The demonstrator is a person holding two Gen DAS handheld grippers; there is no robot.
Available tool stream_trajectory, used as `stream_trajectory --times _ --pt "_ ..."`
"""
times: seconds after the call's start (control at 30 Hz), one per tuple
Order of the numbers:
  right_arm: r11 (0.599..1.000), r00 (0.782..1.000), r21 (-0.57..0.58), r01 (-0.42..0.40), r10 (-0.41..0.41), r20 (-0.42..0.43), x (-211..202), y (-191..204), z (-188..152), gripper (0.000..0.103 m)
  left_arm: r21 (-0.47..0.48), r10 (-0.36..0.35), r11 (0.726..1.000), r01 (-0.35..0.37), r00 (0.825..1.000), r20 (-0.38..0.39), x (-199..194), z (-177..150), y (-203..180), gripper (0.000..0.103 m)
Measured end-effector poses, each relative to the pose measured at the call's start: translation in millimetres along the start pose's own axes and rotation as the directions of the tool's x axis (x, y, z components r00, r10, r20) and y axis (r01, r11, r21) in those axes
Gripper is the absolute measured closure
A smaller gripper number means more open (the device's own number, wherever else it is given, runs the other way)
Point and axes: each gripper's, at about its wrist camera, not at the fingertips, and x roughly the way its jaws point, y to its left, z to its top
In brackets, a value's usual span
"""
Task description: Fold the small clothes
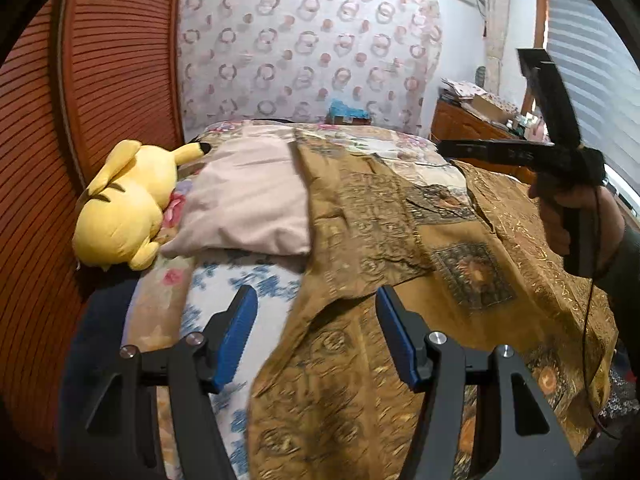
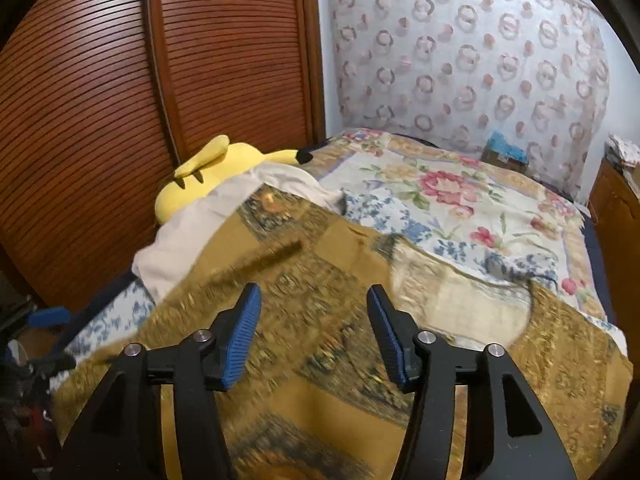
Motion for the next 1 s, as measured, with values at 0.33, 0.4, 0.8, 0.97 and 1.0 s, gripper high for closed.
stream_trajectory --times 0.33,0.4,0.8,0.97,1.0 --pt "0.993 0.995 0.057 0.102 -0.1 -0.027 -61.0 -79.2 -55.4 0.04 0.112 -0.086 0.99 0.091 0.995 -0.053 46.9 27.4 -69.1 0.042" --pt "0.99 0.991 0.06 0.124 -0.121 -0.05 -75.1 -99.3 -70.5 0.04 0.138 -0.099 0.984 0.109 0.992 -0.077 58.4 31.2 -84.9 0.042" --pt "0.923 0.946 0.22 0.316 -0.289 -0.144 -144.3 -226.1 -162.2 0.04 0.23 -0.119 0.96 0.161 0.975 -0.185 117.0 43.6 -157.6 0.042" --pt "0.879 0.931 0.312 0.36 -0.32 -0.173 -158.2 -269.1 -187.8 0.04 0.232 -0.12 0.958 0.166 0.973 -0.198 129.3 43.7 -165.7 0.042" --pt "0.869 0.931 0.336 0.362 -0.32 -0.177 -160.8 -277.6 -193.2 0.04 0.236 -0.116 0.958 0.163 0.972 -0.203 131.8 42.9 -167.6 0.042"
